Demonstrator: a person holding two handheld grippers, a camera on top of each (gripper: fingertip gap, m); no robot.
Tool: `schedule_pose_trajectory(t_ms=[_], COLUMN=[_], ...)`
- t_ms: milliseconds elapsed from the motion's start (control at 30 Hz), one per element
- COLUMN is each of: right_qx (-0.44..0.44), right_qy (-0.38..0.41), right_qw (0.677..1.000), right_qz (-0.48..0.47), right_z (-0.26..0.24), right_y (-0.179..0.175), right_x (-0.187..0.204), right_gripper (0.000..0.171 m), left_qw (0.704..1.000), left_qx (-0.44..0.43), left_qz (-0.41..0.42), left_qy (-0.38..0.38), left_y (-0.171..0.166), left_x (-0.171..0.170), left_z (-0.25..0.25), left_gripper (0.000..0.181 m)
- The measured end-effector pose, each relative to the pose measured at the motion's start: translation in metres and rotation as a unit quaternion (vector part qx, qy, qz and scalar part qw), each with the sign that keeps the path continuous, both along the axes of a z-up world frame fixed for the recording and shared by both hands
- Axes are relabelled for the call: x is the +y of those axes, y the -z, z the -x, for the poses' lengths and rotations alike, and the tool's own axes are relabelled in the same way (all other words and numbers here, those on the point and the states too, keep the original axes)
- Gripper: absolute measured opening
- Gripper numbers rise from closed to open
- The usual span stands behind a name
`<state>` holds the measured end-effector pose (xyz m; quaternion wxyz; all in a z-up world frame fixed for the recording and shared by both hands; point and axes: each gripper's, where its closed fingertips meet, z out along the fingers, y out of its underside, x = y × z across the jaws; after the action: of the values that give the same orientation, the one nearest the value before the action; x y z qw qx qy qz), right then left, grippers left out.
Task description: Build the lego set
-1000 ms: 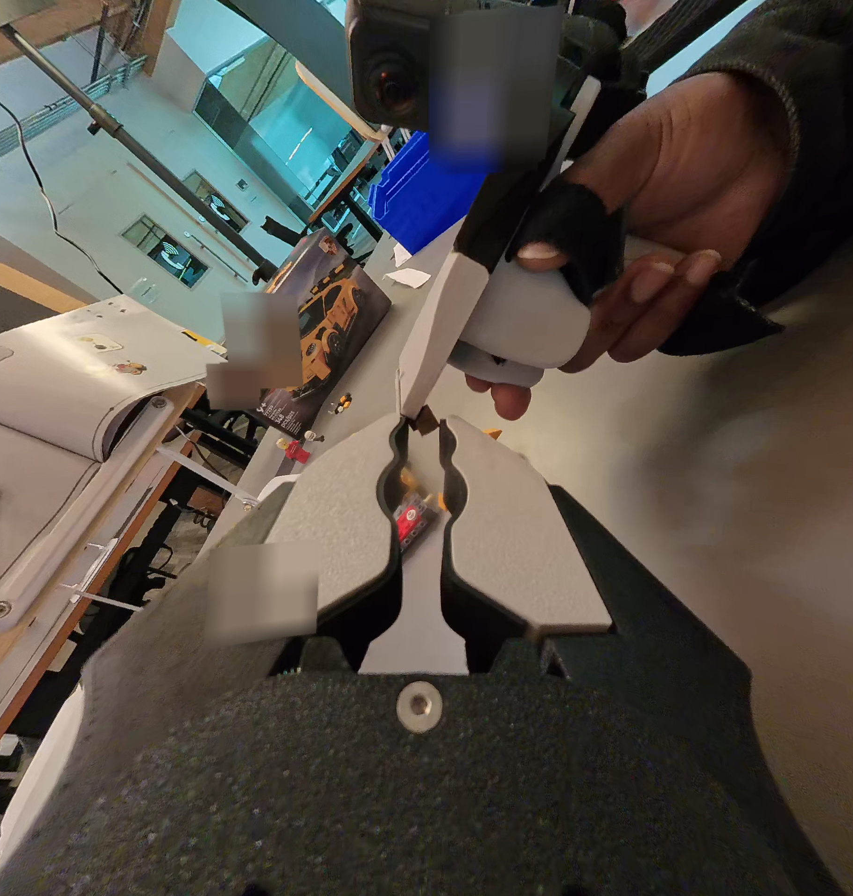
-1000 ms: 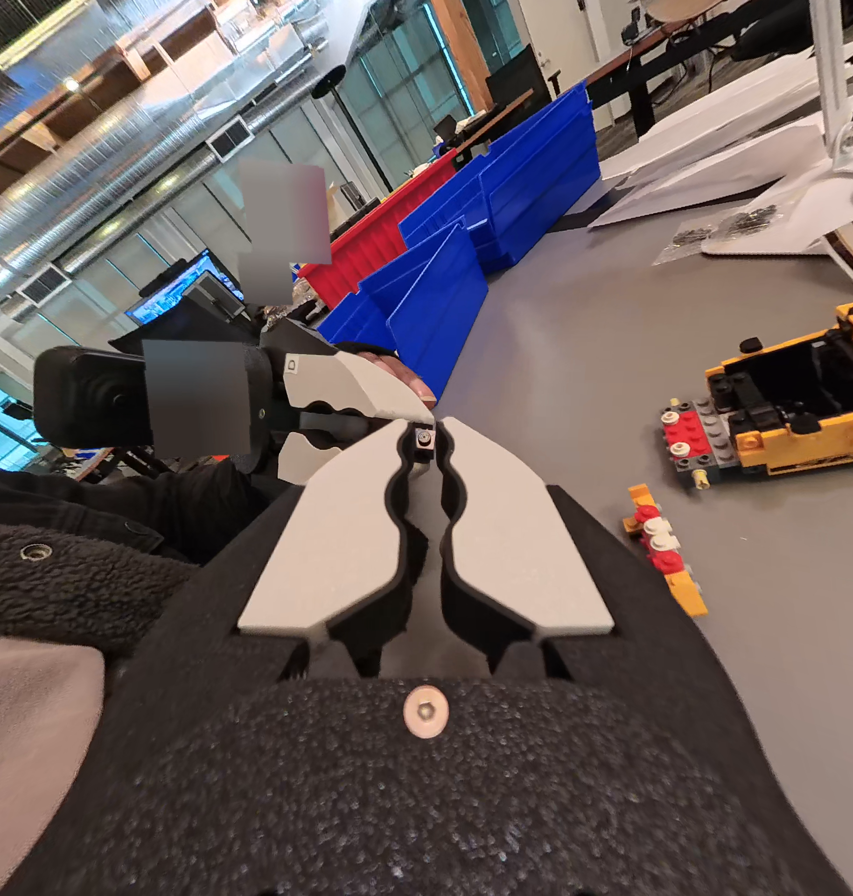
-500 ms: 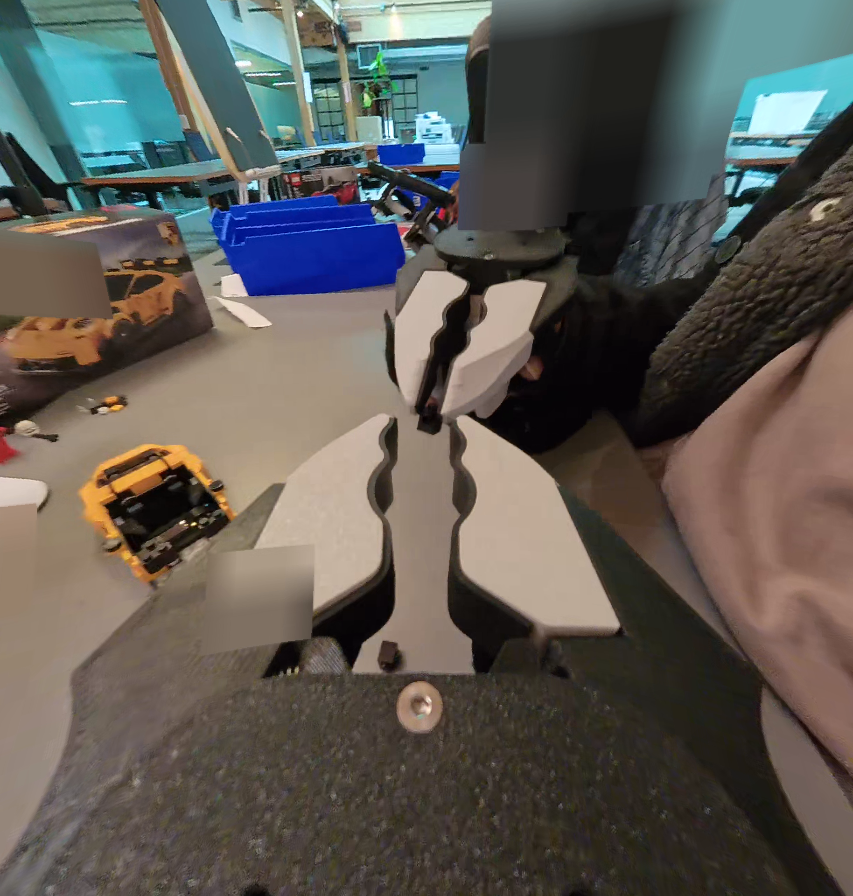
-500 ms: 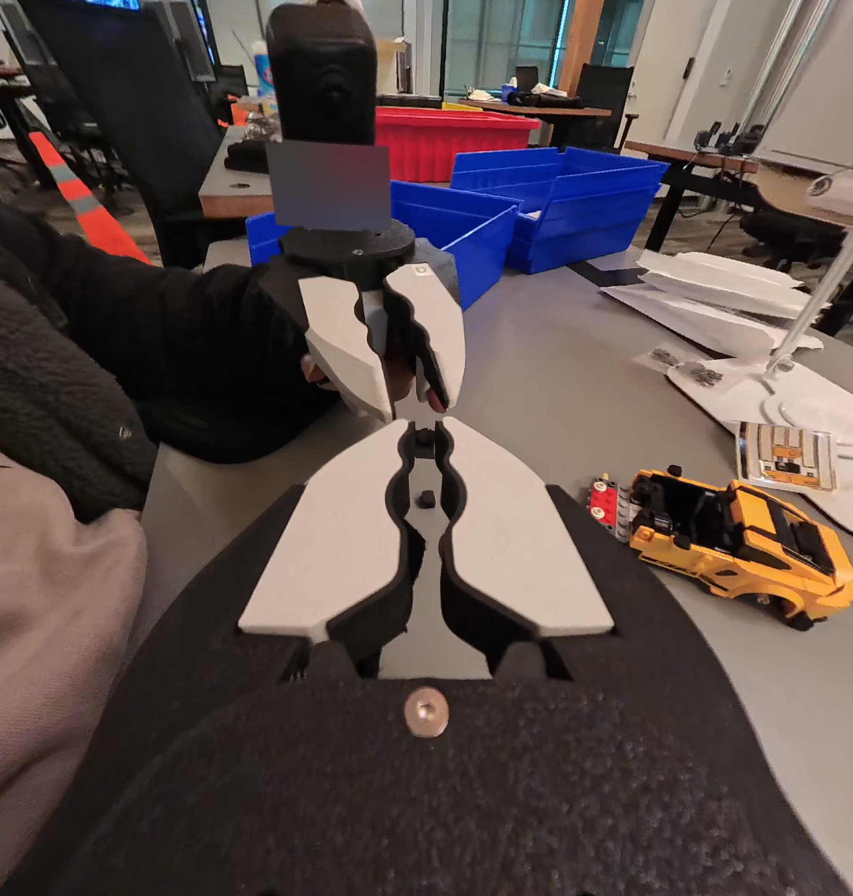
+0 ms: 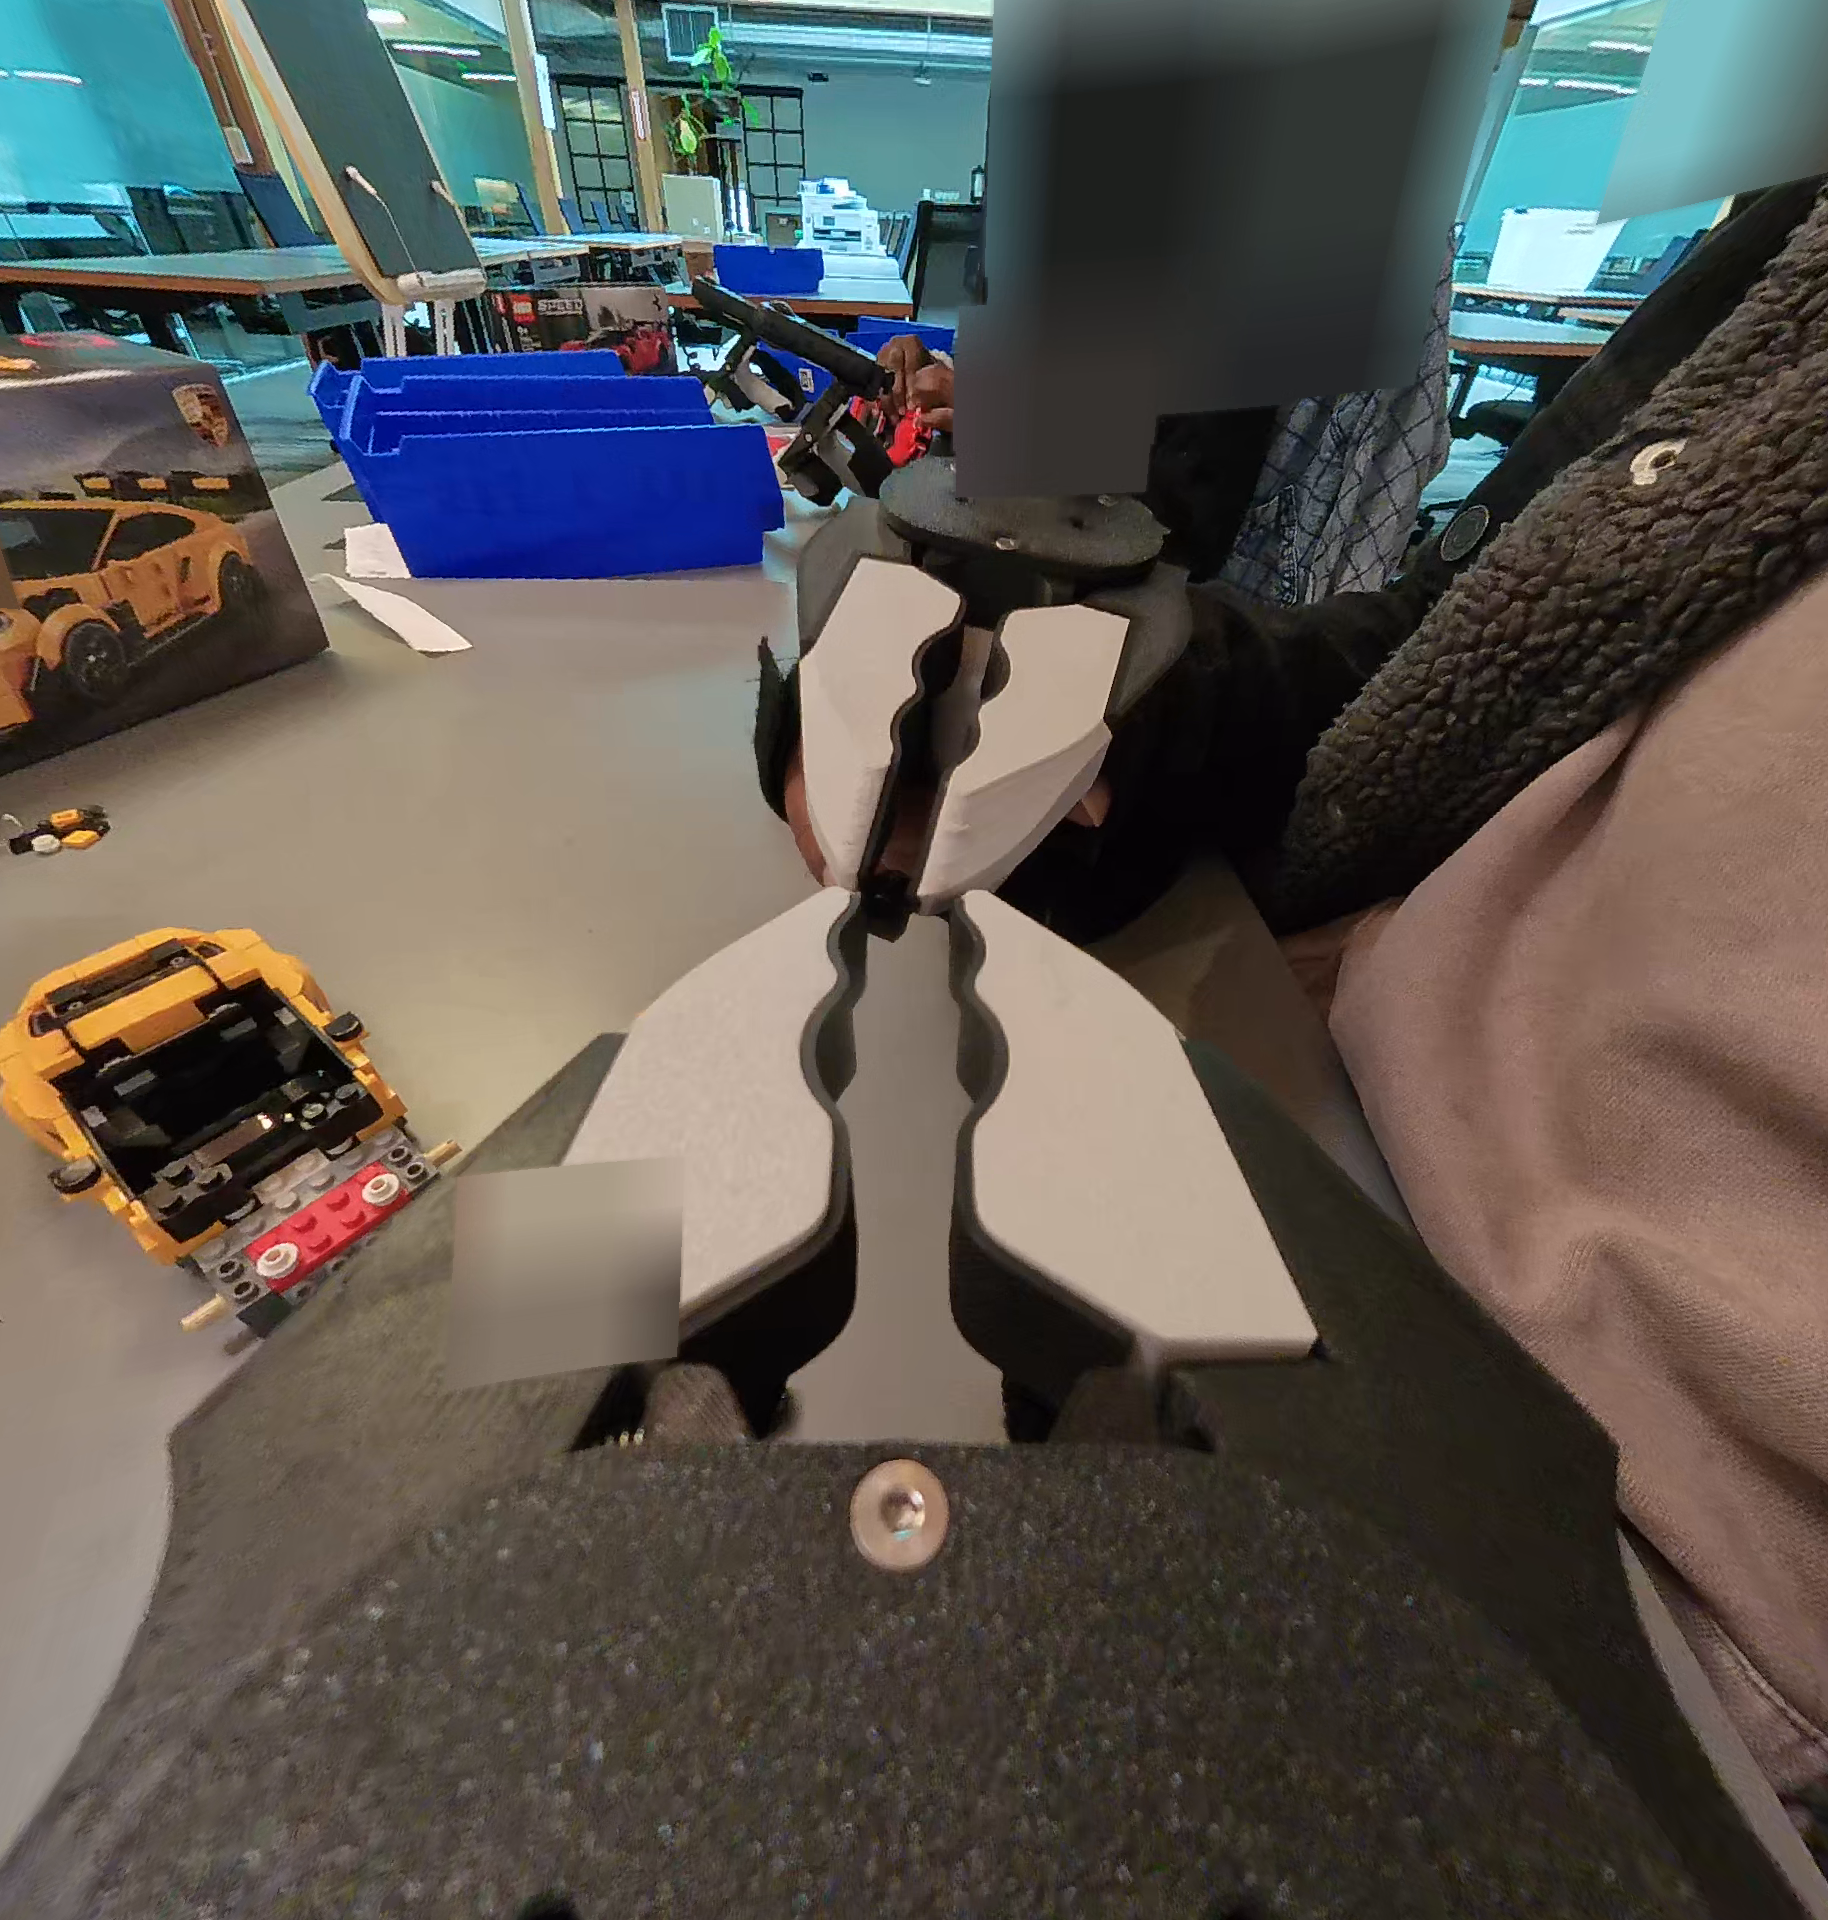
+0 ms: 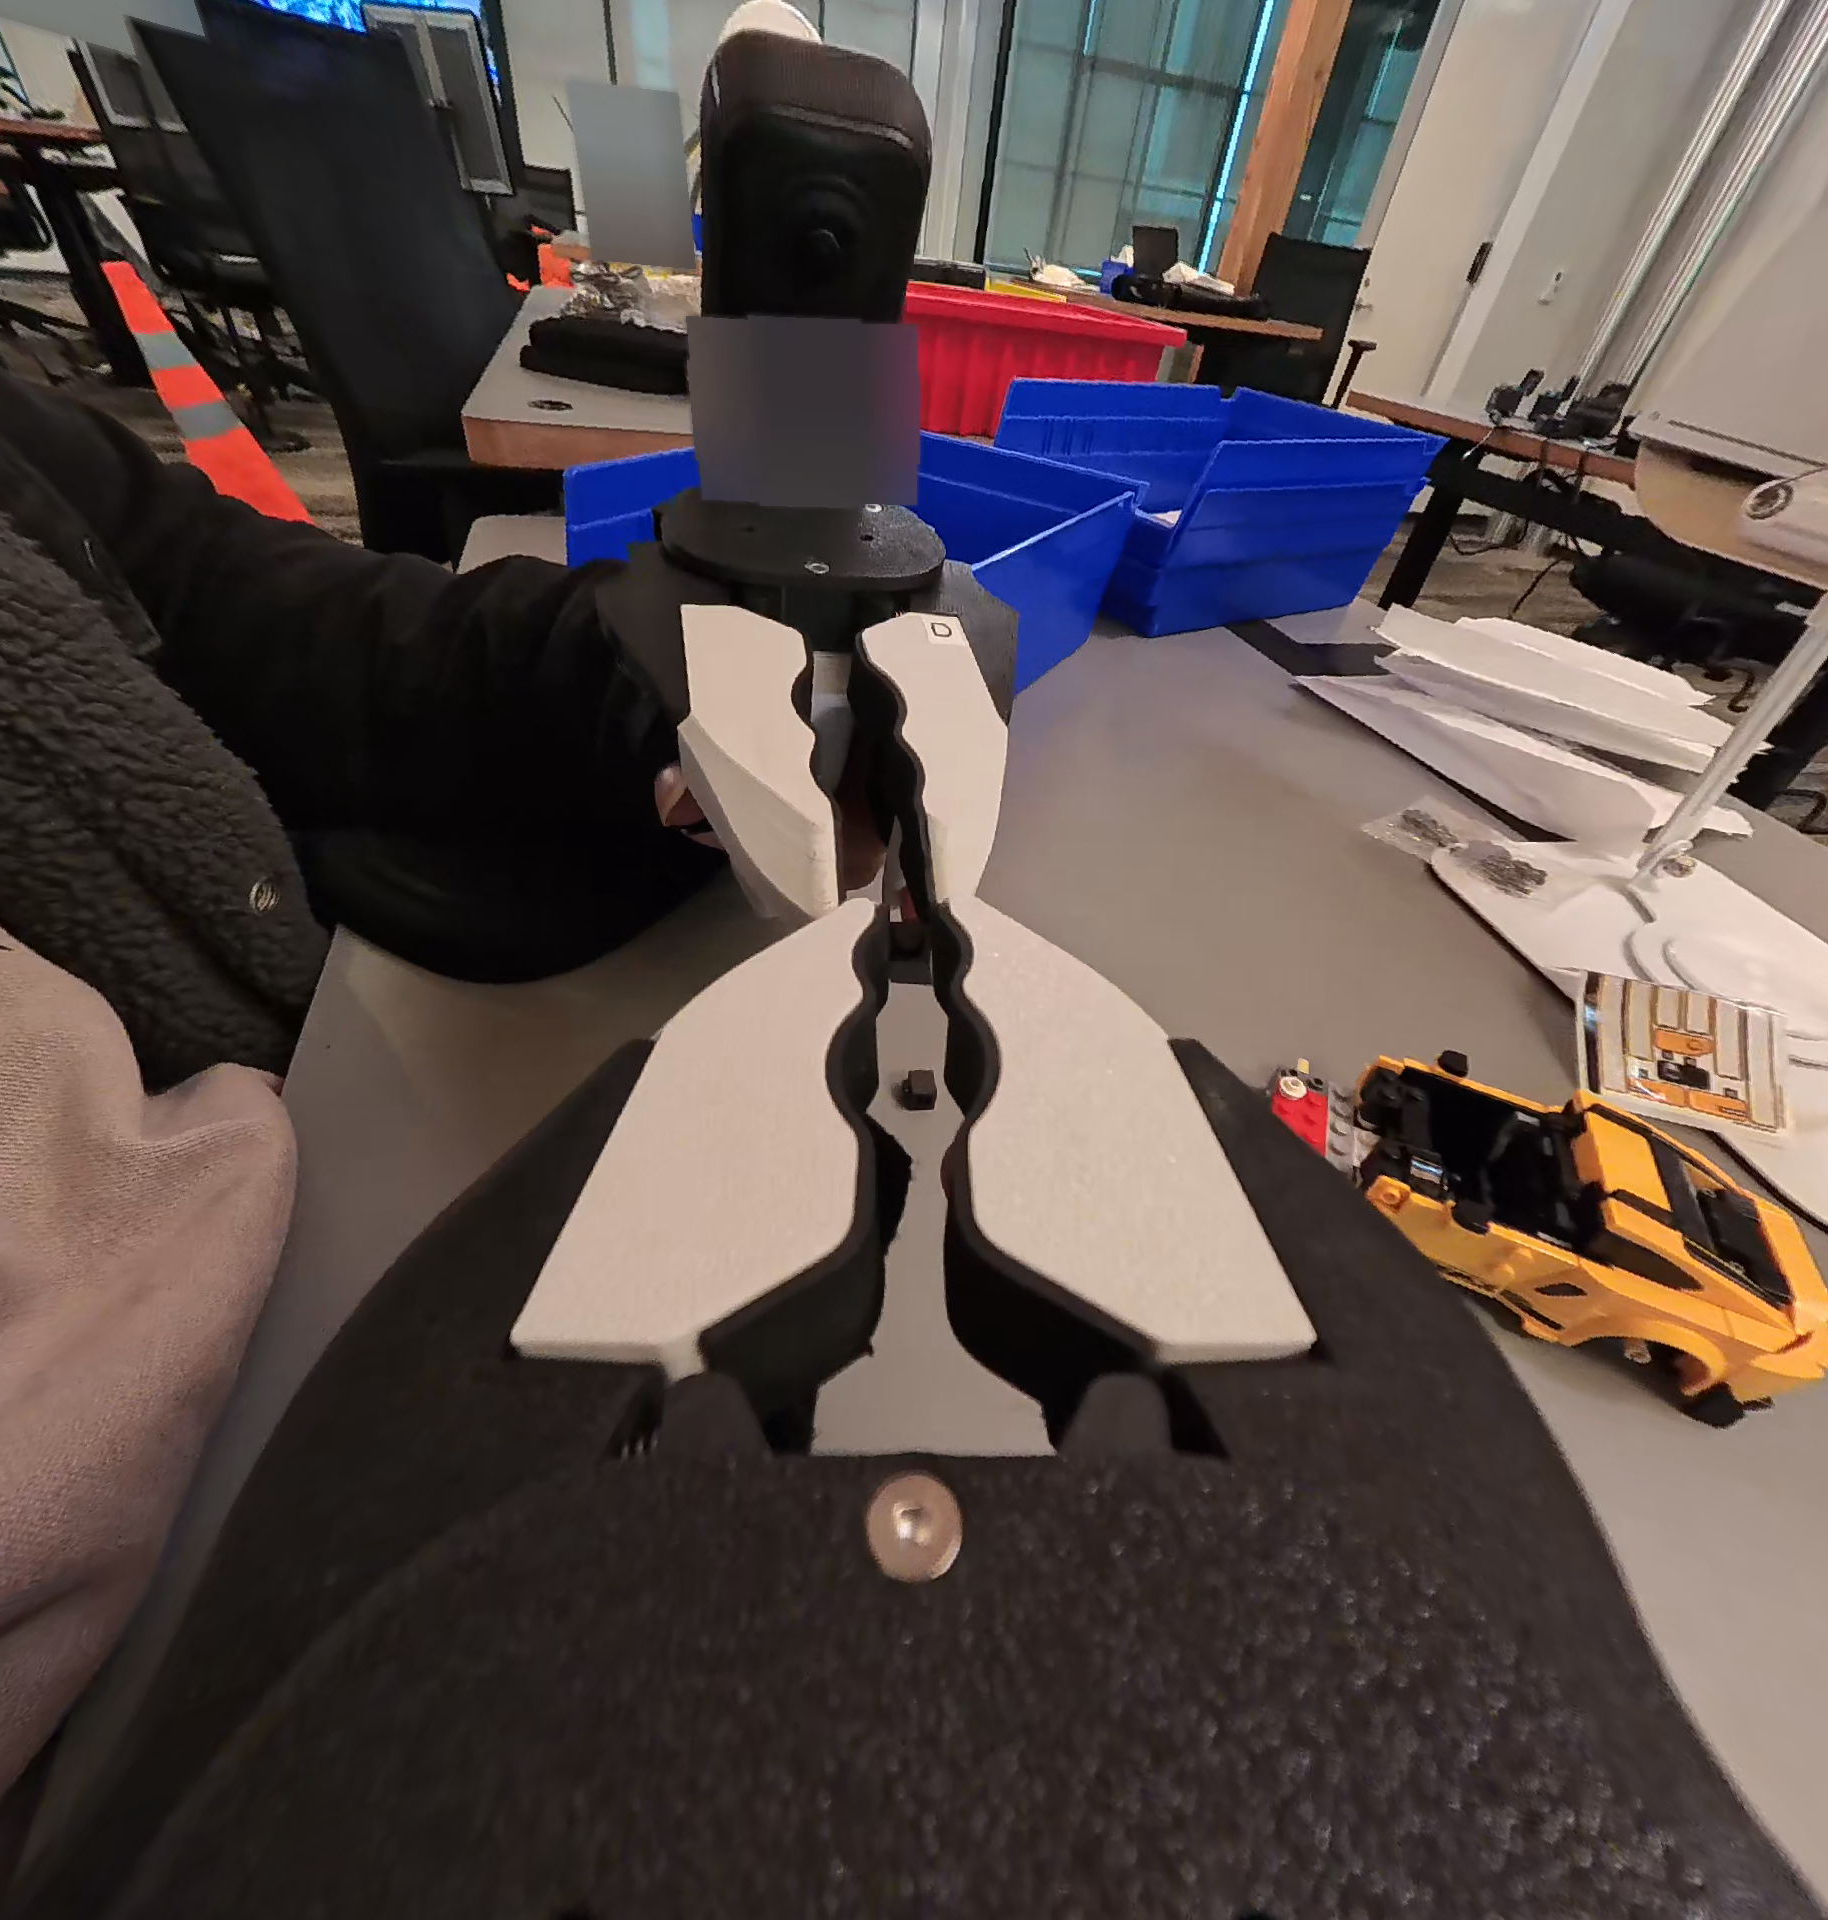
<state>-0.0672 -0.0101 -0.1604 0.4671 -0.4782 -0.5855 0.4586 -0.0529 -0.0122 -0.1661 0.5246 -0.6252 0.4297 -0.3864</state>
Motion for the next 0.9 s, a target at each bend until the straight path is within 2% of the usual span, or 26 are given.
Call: schedule_pose_trajectory(t_ms=[267, 333, 500, 667, 900], right_qx=[0.022, 0.038, 0.033, 0.033, 0.04], right_qy=[-0.021, -0.035, -0.051, -0.064, -0.082], right_qw=[1.0, 0.999, 0.998, 0.997, 0.996], right_qz=[-0.008, -0.008, -0.019, -0.018, -0.009], right_z=[-0.003, -0.005, -0.005, -0.006, -0.007], right_y=[-0.004, -0.009, -0.007, -0.006, -0.008], right_x=[-0.005, -0.01, -0.016, -0.02, -0.026], right_gripper=[0.007, 0.007, 0.007, 0.007, 0.007], left_qw=[1.0, 1.0, 1.0, 0.999, 0.998], left_qx=[-0.004, -0.005, -0.005, -0.002, -0.005], left_qz=[-0.002, -0.005, -0.002, 0.002, -0.005], left_qy=[0.013, 0.007, 0.025, 0.049, 0.062], left_y=[-0.003, -0.003, -0.004, -0.002, -0.004], left_x=[-0.005, -0.003, -0.009, -0.016, -0.022], left_z=[0.0, 0.001, -0.001, -0.005, -0.007], left_gripper=[0.012, 0.004, 0.013, 0.004, 0.009])
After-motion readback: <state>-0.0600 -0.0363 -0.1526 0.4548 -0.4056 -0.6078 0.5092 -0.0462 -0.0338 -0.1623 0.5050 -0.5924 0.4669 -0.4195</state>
